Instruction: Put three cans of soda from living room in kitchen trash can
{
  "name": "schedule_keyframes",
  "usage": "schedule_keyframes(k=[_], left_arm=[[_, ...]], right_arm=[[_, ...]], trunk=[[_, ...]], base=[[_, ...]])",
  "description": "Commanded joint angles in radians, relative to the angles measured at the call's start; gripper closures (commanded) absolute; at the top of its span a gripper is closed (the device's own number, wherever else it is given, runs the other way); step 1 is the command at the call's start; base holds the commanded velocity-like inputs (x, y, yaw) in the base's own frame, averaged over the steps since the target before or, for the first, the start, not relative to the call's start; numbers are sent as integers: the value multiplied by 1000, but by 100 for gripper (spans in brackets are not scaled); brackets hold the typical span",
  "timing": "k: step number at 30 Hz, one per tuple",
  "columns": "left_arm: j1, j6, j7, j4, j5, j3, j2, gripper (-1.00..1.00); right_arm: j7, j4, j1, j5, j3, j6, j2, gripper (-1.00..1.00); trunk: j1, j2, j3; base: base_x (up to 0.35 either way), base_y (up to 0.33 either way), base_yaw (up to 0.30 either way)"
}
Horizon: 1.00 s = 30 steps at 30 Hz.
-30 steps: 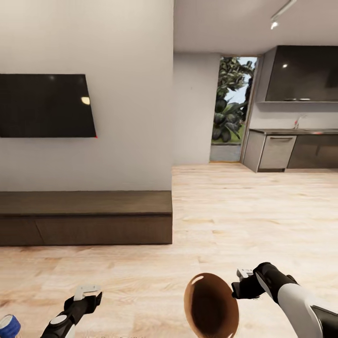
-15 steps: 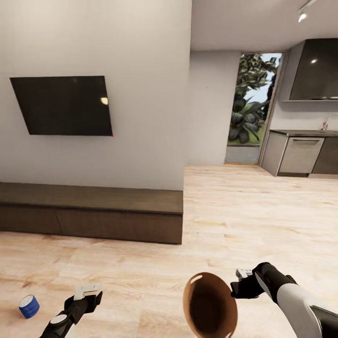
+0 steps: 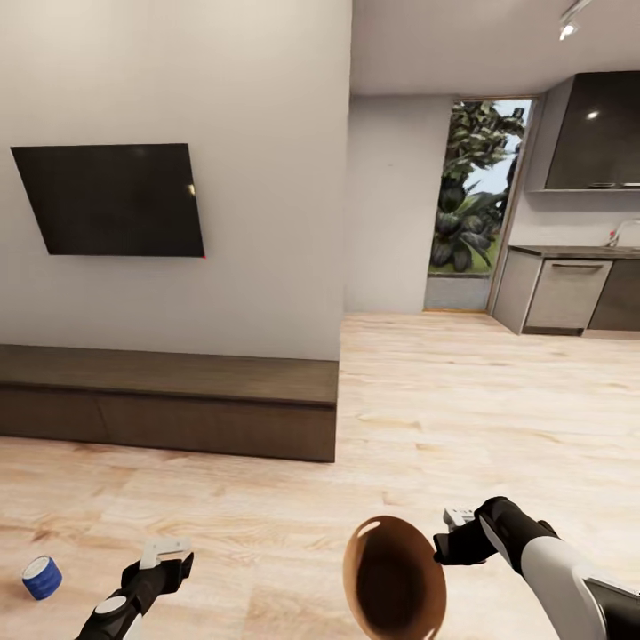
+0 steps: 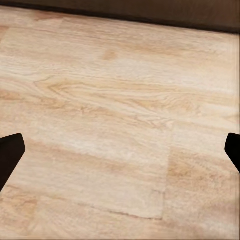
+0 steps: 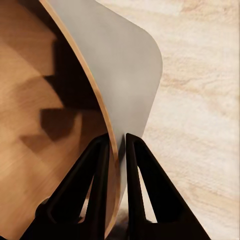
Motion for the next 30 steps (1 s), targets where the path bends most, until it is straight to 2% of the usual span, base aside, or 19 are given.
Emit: schedule_keyframes(k=[1, 11, 20, 30], left_arm=[[0, 0, 0, 0, 0, 0, 0, -100], [0, -1, 1, -4, 0, -1, 0, -100], [0, -2, -1, -4, 0, -1, 0, -100], [0, 0, -8, 4, 1, 0, 0, -100]], right_arm=[[4, 0, -1, -18, -13, 4, 1, 100], [1, 0, 1, -15, -13, 1, 10, 100], [1, 0, 2, 19, -14, -1, 20, 100], [0, -4, 2, 25, -12, 0, 30, 100]], trunk=[[0, 0, 0], [0, 0, 0], [0, 0, 0], [0, 0, 0]], base=[[0, -158, 0], [0, -143, 40], [0, -23, 234], [0, -1, 256]])
